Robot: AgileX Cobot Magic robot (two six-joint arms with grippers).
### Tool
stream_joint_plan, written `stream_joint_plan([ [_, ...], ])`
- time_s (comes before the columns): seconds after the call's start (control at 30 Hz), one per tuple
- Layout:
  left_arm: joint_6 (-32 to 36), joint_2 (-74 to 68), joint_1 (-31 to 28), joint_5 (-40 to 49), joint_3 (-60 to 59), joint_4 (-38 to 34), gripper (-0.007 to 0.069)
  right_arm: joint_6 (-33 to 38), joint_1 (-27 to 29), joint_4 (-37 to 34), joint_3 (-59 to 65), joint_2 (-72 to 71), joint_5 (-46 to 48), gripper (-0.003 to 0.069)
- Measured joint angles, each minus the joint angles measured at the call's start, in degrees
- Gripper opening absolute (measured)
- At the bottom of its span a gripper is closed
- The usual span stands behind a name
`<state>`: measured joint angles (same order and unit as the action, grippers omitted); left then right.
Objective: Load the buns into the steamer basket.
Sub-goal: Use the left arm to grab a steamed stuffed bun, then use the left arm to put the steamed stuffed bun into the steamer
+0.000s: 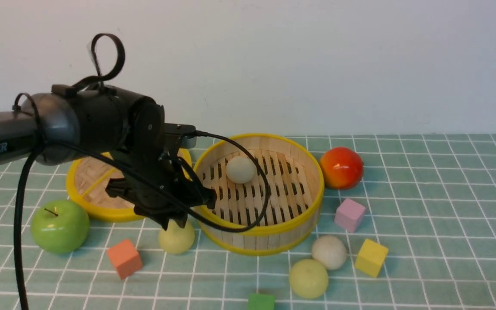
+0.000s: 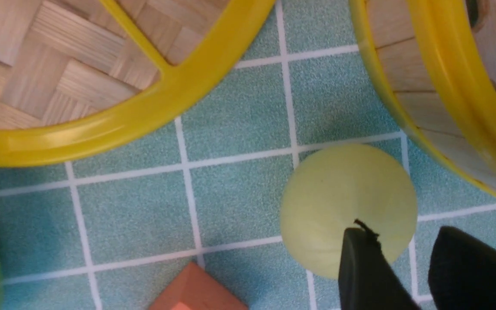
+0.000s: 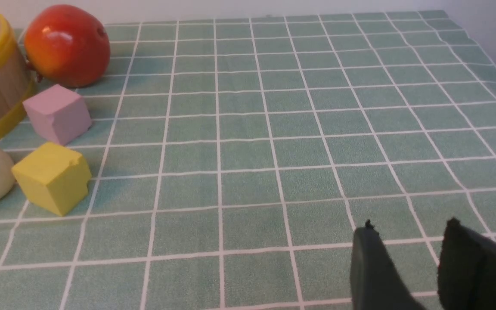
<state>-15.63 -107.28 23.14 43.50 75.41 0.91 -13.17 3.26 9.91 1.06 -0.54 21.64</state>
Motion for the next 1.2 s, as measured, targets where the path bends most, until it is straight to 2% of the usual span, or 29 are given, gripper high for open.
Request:
stream_joint_plan([
  [0.6, -0.1, -4.4, 0.0, -2.5, 0.0, 0.6, 0.0236, 0.0, 0.0, 0.0, 0.0, 0.0, 0.0, 0.0240],
  [0.7, -0.1, -4.4, 0.0, -2.7, 0.0, 0.8, 0.0199, 0.0, 0.0, 0.0, 0.0, 0.0, 0.0, 0.0240],
  [0.93, 0.0, -4.4, 0.0, -0.2, 1.9, 0.9, -0.0002, 0.0, 0.0, 0.0, 0.0, 0.0, 0.0, 0.0240],
  [1.2, 0.0, -0.7, 0.0, 4.8, 6.5, 1.5, -0.0013, 0.0, 0.0, 0.0, 0.0, 0.0, 0.0, 0.0240],
])
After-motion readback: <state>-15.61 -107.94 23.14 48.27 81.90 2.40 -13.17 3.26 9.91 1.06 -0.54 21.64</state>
